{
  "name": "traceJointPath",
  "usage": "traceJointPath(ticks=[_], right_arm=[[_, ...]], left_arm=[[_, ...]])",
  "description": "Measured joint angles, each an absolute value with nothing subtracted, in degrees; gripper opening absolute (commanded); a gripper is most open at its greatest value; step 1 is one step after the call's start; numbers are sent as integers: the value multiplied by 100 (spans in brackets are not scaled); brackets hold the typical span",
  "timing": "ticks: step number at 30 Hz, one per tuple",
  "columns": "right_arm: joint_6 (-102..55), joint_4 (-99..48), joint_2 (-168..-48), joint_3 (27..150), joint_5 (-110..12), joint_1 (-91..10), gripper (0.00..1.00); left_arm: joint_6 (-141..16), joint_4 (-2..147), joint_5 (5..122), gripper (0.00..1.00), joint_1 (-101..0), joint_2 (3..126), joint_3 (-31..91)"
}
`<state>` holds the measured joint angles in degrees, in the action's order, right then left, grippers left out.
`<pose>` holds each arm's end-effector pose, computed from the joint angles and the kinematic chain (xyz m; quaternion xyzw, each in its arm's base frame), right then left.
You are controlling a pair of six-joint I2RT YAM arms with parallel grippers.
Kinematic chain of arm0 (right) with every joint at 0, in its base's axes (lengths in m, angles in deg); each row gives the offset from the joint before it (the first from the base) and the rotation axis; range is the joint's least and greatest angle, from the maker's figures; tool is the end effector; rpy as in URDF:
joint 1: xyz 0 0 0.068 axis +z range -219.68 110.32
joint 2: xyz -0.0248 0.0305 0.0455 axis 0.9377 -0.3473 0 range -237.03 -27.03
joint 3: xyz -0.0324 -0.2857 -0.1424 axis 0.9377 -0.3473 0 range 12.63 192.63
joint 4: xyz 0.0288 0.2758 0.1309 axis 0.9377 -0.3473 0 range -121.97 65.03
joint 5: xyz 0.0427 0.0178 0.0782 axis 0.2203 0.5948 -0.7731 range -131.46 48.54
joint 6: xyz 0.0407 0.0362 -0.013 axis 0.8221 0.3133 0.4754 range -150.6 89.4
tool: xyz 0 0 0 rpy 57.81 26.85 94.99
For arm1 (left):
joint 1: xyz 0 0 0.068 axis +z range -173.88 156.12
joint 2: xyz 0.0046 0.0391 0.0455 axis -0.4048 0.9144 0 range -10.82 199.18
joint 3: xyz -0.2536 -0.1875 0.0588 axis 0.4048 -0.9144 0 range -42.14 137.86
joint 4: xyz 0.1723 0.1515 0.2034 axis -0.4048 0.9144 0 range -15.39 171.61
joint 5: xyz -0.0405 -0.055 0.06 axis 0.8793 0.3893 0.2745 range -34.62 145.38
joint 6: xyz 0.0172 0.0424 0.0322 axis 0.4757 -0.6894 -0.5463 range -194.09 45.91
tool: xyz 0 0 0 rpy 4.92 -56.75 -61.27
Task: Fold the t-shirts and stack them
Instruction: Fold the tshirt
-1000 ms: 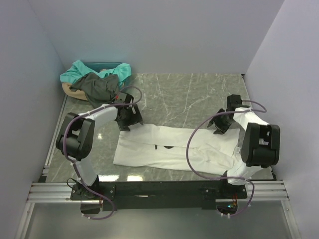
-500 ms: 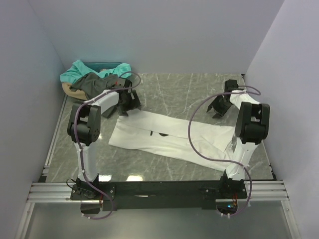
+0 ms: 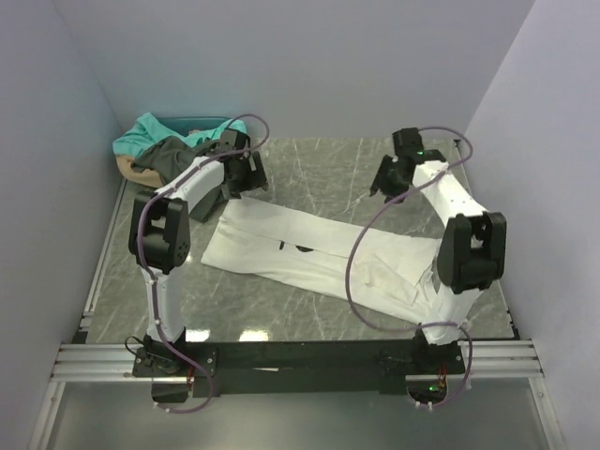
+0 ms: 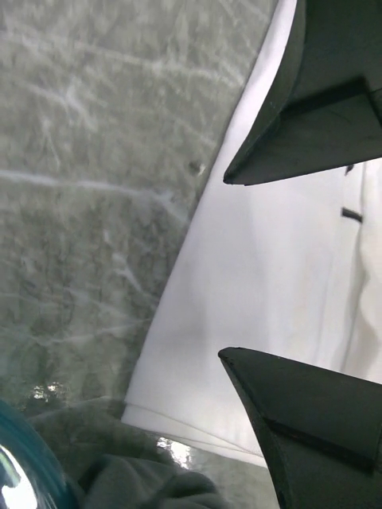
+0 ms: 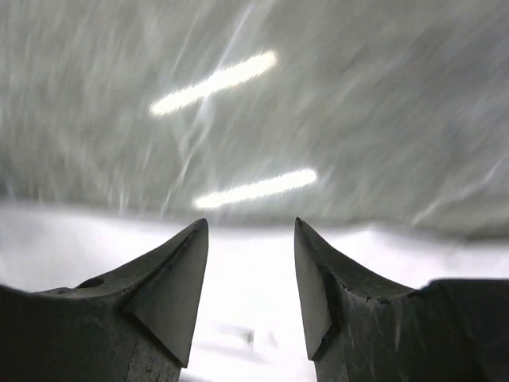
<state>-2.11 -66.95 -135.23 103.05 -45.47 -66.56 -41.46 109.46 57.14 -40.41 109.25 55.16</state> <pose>0.4707 0.0282 0.2817 0.2030 0.9432 0.1034 0.2416 0.5082 -0.1521 0.2317 -0.1302 0.9514 -0.1294 0.2474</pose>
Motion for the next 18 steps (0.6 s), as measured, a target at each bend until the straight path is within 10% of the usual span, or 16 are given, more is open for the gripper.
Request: traceJointPath(ticks=[18], right_arm=[[351,-6968,-11602,7057,-3867,-4593,42]], left_arm=[[-3775,10654,5760,90,-4074,8726,3018]])
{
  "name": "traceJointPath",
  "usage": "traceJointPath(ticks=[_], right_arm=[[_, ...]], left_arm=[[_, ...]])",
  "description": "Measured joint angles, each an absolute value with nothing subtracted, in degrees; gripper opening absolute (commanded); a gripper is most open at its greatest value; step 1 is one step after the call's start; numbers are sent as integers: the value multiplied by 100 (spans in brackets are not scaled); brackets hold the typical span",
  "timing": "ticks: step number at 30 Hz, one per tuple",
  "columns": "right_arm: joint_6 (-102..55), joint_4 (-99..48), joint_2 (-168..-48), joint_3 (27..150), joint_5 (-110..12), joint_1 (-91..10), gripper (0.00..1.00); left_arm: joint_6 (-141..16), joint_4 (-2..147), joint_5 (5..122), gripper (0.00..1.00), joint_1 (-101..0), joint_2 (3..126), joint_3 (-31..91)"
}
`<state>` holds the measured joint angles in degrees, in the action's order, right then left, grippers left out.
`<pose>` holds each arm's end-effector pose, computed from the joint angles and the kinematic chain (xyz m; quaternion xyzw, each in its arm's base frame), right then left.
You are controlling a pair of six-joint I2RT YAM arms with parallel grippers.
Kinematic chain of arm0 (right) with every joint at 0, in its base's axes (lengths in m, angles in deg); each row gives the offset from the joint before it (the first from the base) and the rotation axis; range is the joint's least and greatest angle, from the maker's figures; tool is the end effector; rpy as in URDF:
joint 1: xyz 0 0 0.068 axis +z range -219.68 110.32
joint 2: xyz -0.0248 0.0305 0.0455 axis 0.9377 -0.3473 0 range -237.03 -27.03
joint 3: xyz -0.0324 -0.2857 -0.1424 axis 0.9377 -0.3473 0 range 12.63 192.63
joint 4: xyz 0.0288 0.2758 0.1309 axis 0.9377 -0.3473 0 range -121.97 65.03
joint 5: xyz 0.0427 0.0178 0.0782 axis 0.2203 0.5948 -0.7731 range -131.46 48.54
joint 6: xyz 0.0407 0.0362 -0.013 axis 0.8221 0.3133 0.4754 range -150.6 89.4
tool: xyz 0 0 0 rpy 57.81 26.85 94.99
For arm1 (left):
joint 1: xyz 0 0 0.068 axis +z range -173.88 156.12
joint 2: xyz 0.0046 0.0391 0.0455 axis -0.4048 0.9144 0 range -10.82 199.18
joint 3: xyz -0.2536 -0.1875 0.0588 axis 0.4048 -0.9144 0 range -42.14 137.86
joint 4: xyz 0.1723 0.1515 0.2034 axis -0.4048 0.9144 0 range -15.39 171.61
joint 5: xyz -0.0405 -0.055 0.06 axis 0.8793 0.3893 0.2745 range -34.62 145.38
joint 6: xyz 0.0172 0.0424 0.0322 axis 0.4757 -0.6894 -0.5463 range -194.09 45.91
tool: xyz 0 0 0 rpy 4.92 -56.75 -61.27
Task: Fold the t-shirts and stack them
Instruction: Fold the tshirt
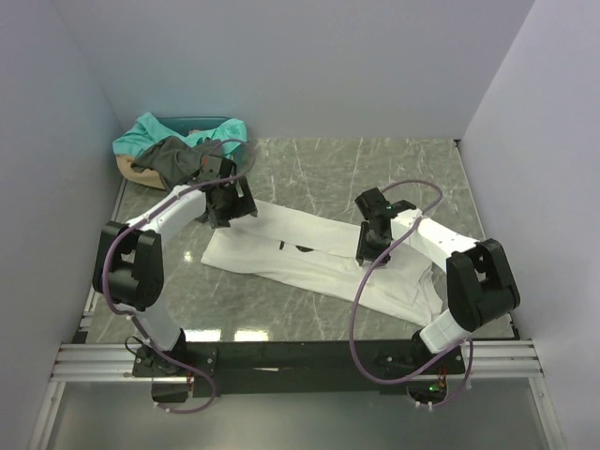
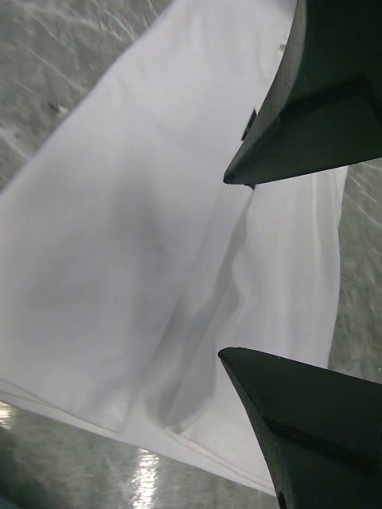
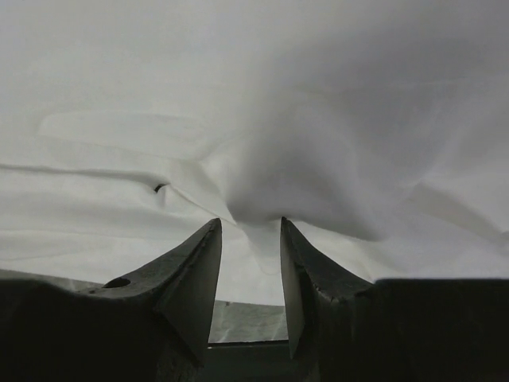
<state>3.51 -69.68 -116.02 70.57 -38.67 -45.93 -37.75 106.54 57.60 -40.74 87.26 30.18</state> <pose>0.2972 0.1286 0.2181 0.0926 0.9877 0.0387 0.1201 0.3958 -0.1215 0.2555 -0.1571 0.9474 -0.1412 0.2404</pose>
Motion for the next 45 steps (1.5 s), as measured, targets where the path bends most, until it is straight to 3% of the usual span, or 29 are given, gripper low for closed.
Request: traceJointPath(ticks=[12,15,16,17,18,27,30,34,38,45], right_arm=[[537,-6776,-11567,6571,-3922,-4575,37],[550,-6756,-11567,6547,-3977,-4571,23],[547,-6752,-11567,6547,-4001,-4569,8],[532,-6754,-11567,6547,-4009,-4567,1],[539,-6763,-11567,6552,-4027,-4567,0],[506,-7189,-11187,6849,-4154,-4567,0],[445,-7337,-10992,6871,-4206,-4619,9],[368,-7482,-10857,6838,-4149,-4781,30],[320,-7683,-10761,6838,-3883,-4820,35],[117,-7720,-10286,7050,-3795,-4324,35]], left_arm=[[-3694,10535,5769,90,-4074,8364,2661],[-3694,10529,5771,90,-4074,8357,2661],[-3694,10527,5771,90,-4074,8357,2661],[-3696,10525,5771,90,-4074,8357,2661],[-3696,10525,5769,90,-4074,8357,2661],[-3694,10505,5771,89,-4074,8351,2631],[-3694,10481,5771,89,-4074,8351,2589],[-3694,10481,5769,89,-4074,8344,2521],[-3696,10492,5764,89,-4074,8285,2456],[-3694,10457,5771,89,-4074,8261,2441]])
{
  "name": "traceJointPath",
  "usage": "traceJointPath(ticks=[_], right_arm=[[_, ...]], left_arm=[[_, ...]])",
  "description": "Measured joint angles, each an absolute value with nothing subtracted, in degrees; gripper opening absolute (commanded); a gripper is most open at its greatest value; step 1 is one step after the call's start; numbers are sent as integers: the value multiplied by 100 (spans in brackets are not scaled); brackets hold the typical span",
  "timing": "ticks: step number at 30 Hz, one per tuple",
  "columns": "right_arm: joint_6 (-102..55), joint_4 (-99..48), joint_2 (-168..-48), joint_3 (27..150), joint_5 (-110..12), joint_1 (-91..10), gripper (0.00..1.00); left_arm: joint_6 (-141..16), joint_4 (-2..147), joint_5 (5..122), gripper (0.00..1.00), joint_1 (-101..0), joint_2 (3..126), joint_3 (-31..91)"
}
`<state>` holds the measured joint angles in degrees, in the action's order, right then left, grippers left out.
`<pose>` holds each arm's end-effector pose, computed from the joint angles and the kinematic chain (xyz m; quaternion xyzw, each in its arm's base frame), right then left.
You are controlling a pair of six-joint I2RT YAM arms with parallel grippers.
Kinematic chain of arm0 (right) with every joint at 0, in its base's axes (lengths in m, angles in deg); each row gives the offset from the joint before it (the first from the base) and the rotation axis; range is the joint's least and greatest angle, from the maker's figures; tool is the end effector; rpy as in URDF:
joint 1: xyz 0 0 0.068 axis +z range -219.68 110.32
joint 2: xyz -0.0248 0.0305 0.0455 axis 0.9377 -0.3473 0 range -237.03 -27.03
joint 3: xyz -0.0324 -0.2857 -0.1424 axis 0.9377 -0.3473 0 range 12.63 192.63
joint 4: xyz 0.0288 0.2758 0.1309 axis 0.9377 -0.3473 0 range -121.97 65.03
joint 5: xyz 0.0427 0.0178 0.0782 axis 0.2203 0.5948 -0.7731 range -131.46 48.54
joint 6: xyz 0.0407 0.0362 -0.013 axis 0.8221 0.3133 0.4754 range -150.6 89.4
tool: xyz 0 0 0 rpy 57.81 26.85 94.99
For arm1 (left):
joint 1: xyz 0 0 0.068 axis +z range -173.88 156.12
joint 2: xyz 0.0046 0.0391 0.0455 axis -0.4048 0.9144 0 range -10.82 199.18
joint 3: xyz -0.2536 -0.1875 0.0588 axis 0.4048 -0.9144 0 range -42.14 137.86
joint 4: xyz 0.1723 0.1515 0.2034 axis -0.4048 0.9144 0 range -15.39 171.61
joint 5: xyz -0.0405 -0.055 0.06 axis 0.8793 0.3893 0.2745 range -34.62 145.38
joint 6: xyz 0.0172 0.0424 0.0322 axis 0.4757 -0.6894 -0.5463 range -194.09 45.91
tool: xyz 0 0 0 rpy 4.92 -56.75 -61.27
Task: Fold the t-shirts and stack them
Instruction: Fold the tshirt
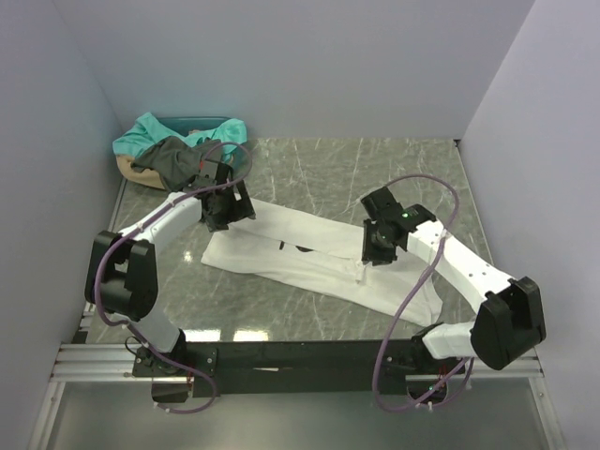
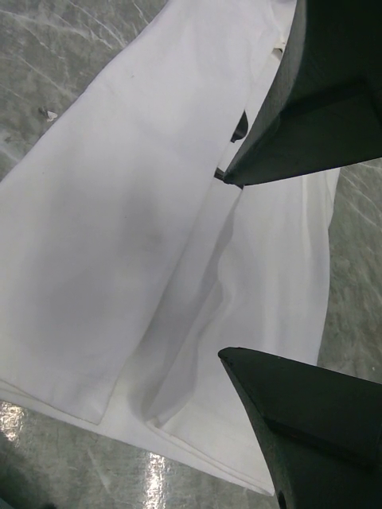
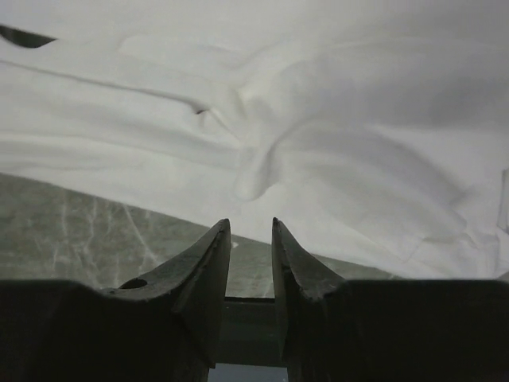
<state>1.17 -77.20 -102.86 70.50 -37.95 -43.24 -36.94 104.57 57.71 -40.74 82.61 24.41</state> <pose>0.2503 0.1217 0.2783 0.0511 0.9833 0.0572 0.1649 0.3715 -0.1142 0.2533 -0.1631 0.9443 -0.1469 0.2453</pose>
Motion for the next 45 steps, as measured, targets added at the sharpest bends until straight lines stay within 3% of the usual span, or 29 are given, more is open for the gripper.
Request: traceJointPath(ticks=[10,35,45], right_arm=[[-49,-7171,-11056,7124,-4307,-3601,35],[93,-6911,-11862,6624,-3778,-3714,32],[106,-6778,-11932,6582,-3780,-3806,14]], left_arm=[[-3696,10444,5773,89,-4074,8259,2438],[-3677,10433,5769,89,-4074,7961,2082],[-3674,10439,5769,89,-4074,7852,1986]])
